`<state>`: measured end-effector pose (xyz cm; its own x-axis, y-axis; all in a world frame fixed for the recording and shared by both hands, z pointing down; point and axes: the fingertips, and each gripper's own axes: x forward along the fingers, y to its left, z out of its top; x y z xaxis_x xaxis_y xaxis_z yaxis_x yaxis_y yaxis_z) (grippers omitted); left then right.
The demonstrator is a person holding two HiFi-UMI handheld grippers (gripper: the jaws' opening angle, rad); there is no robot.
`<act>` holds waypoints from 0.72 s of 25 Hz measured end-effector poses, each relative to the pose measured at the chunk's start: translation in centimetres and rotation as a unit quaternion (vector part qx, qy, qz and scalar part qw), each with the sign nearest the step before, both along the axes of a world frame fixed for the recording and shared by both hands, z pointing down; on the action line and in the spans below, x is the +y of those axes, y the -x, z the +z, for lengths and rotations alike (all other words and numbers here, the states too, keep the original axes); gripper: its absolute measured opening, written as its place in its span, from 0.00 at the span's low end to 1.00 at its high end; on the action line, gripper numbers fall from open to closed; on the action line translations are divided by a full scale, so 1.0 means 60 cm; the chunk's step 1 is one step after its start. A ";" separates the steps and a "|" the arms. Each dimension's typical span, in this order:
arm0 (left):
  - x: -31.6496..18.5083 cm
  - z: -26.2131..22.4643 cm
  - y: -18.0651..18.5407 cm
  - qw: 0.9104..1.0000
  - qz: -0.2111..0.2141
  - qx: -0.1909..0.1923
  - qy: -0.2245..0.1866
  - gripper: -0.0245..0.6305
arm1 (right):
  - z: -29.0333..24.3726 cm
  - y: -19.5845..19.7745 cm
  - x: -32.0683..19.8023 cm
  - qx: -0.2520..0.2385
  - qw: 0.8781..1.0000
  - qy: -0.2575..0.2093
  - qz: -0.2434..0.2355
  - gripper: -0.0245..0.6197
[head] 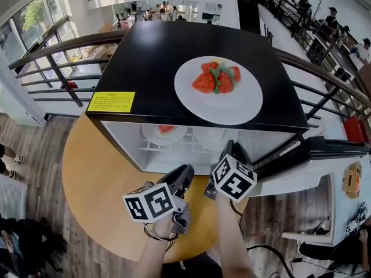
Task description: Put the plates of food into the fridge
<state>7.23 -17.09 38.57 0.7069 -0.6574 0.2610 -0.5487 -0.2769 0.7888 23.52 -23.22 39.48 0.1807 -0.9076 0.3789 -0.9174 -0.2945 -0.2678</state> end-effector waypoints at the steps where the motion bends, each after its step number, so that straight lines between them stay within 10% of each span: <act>1: 0.001 0.002 0.002 1.000 -0.001 -0.005 -0.002 0.14 | -0.008 -0.003 0.001 0.044 0.999 -0.003 0.001 0.16; 9: 0.006 -0.054 0.011 0.995 -0.021 0.003 -0.100 0.13 | -0.062 0.030 0.043 0.097 0.990 -0.080 -0.061 0.10; 18: 0.035 -0.123 0.024 0.945 -0.042 -0.190 -0.262 0.05 | -0.151 0.096 0.144 0.091 0.974 -0.134 -0.156 0.06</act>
<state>5.77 -14.97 31.19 0.5673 -0.8164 0.1082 -0.8023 -0.5182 0.2964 17.76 -14.59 30.40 -0.0771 -0.9912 0.1074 -0.9906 0.0640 -0.1206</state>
